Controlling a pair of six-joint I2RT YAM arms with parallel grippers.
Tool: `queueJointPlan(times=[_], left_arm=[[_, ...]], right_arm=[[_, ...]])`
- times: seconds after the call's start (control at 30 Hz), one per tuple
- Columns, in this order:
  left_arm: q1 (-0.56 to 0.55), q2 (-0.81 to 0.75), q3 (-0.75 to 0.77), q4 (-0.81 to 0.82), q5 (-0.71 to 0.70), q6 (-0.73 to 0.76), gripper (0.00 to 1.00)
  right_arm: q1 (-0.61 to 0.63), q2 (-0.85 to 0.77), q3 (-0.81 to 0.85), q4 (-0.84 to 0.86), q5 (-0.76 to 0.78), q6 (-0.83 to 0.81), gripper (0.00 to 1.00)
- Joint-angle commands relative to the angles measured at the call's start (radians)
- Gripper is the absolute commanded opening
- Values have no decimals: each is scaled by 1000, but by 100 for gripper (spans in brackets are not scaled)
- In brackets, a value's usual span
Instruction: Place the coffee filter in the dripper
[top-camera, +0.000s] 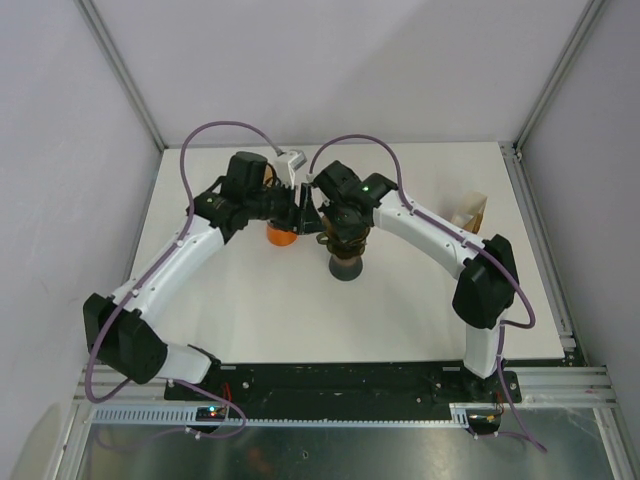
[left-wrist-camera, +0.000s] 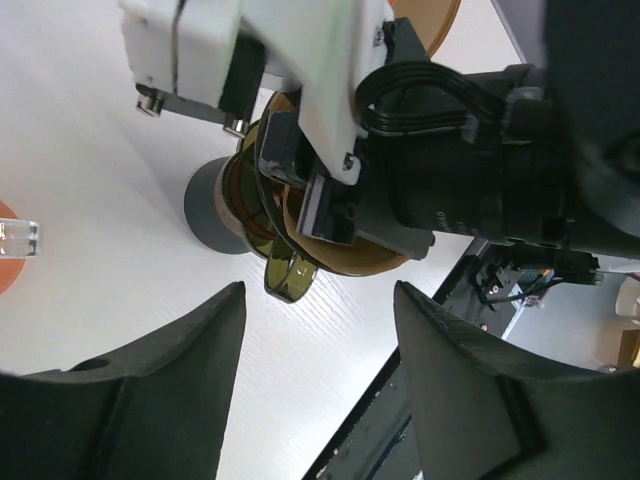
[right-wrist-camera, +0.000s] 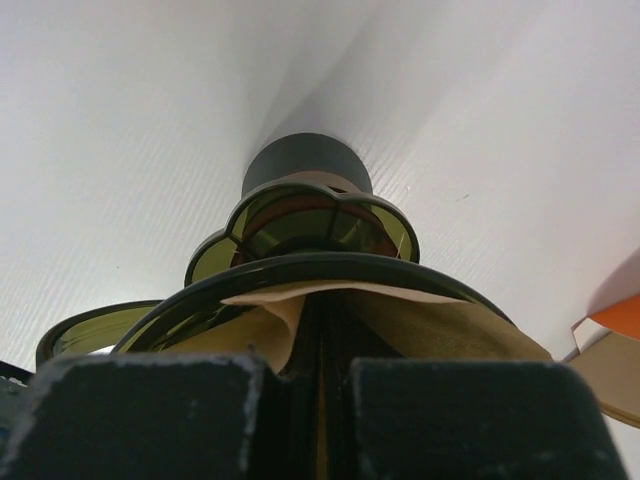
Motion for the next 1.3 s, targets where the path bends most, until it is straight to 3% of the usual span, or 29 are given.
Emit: queueJointPlan(times=[0.0, 0.53, 0.83, 1.27], left_arm=[[-11, 17, -8, 75, -33, -68, 63], [-38, 83, -54, 130, -86, -77, 38], [-43, 69, -54, 134, -108, -61, 34], [-43, 49, -46, 134, -125, -45, 35]], right_arm=[[-11, -29, -21, 54, -38, 1, 0], [-22, -75, -41, 99, -76, -11, 0], [-42, -168, -75, 181, -166, -27, 3], [-128, -370, -205, 338, -279, 13, 20]])
